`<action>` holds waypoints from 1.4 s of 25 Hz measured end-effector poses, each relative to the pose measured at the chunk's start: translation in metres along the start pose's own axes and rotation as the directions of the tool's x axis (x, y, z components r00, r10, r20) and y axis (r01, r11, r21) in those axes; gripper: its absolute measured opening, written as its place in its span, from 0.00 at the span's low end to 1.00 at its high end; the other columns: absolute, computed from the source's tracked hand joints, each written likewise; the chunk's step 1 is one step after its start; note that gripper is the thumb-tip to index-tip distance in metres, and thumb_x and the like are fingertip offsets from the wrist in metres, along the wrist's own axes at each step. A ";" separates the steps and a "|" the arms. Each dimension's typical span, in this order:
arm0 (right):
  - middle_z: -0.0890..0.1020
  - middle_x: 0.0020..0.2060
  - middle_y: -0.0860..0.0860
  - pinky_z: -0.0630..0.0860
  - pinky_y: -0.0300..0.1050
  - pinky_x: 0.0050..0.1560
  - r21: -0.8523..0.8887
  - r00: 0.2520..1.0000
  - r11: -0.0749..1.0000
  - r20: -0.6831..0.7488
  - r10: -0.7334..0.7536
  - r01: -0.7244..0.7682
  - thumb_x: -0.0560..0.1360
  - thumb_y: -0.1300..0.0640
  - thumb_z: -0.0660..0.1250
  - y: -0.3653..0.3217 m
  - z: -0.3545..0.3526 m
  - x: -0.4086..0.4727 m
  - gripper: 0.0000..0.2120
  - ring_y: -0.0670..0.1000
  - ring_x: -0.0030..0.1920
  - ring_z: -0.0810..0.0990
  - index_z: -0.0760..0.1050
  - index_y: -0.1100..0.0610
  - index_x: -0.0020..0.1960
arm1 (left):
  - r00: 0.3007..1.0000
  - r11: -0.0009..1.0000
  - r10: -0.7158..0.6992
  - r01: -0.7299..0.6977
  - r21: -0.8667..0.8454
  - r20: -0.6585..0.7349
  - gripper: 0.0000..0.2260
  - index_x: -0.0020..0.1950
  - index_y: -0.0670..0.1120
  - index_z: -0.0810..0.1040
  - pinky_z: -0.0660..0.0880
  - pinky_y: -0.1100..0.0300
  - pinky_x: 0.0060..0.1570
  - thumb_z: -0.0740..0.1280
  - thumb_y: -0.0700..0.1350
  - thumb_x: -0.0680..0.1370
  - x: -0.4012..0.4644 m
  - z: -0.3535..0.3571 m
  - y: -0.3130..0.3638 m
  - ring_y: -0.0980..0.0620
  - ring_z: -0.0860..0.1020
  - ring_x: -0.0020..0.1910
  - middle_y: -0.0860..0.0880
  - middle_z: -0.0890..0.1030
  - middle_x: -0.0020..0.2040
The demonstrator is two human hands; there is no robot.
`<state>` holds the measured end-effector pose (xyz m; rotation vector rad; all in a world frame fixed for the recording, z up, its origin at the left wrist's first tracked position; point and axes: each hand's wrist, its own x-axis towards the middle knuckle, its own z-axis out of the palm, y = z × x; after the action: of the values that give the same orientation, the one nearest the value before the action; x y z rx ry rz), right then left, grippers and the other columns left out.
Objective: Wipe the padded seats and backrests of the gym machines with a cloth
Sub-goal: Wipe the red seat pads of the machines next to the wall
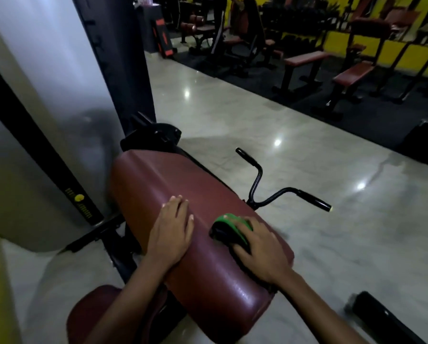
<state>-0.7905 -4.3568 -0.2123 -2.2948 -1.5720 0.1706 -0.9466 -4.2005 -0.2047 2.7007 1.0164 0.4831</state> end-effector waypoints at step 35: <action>0.76 0.61 0.59 0.78 0.55 0.39 0.094 0.885 0.881 -0.020 -0.464 0.464 0.68 0.44 0.59 0.112 0.018 0.020 0.31 0.60 0.46 0.79 0.63 0.46 0.71 | 0.909 0.921 -0.384 0.390 0.008 -0.162 0.22 0.70 0.38 0.71 0.58 0.49 0.72 0.53 0.47 0.80 -0.004 0.031 0.050 0.41 0.63 0.73 0.39 0.68 0.72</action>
<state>-0.6899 -4.3700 -0.2664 -1.7794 -2.0148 0.1220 -0.9076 -4.2424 -0.2189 2.4273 1.5765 0.6067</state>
